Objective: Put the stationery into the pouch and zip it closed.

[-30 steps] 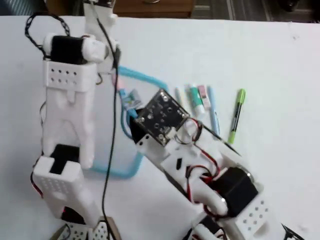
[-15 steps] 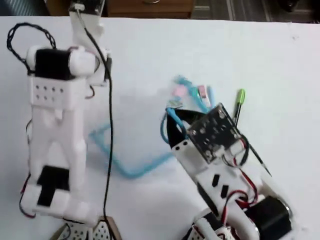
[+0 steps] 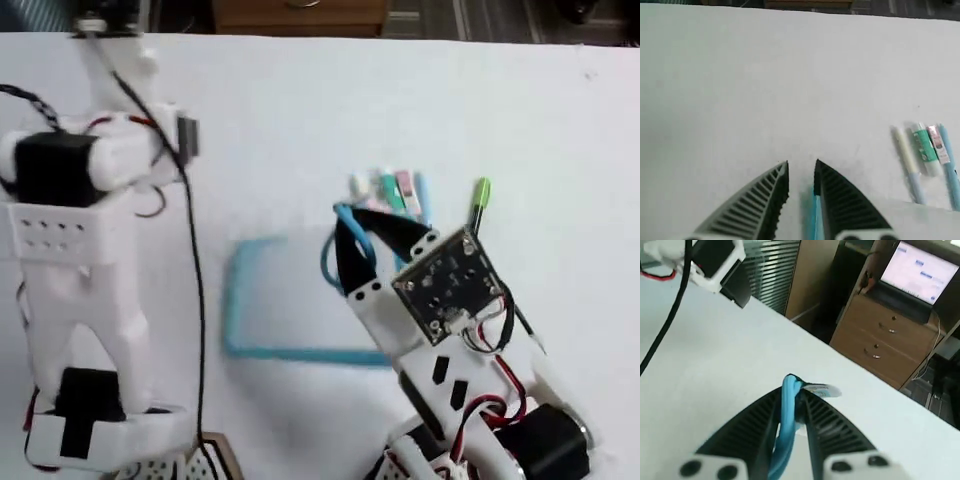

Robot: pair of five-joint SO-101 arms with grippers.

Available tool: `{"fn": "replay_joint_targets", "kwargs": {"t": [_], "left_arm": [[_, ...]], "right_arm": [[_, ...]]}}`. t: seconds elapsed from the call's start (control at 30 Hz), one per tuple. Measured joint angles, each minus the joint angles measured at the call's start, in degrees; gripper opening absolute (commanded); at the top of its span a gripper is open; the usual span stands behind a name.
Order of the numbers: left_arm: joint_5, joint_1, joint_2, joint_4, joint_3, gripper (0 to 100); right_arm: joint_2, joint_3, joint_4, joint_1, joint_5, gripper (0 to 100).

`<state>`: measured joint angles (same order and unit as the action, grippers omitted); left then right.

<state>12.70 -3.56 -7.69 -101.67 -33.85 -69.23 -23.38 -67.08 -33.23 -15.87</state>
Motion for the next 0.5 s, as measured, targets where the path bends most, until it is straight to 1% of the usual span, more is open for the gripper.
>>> {"fn": "replay_joint_targets", "kwargs": {"t": [0.07,0.13,0.2,0.3,0.33,0.5], "left_arm": [[0.1,-4.3,0.0,0.0,0.0,12],[0.1,-9.1,0.0,0.0,0.0,13],[0.1,-14.2,0.0,-0.1,0.0,13],[-0.4,-21.5,0.0,-0.3,0.0,12],[-1.5,-23.5,0.0,-0.3,0.0,12],[-7.8,-31.7,-1.6,-0.5,0.5,12]], "right_arm": [[1.8,0.0,3.9,-0.3,0.0,1.7],[4.6,0.0,7.6,-2.4,0.1,1.7],[7.1,0.0,10.5,-6.2,0.1,1.7],[11.0,0.0,13.8,-14.0,0.1,1.7],[12.3,0.0,14.4,-16.2,0.0,1.7],[15.6,0.0,14.9,-21.0,0.0,1.6]]}}
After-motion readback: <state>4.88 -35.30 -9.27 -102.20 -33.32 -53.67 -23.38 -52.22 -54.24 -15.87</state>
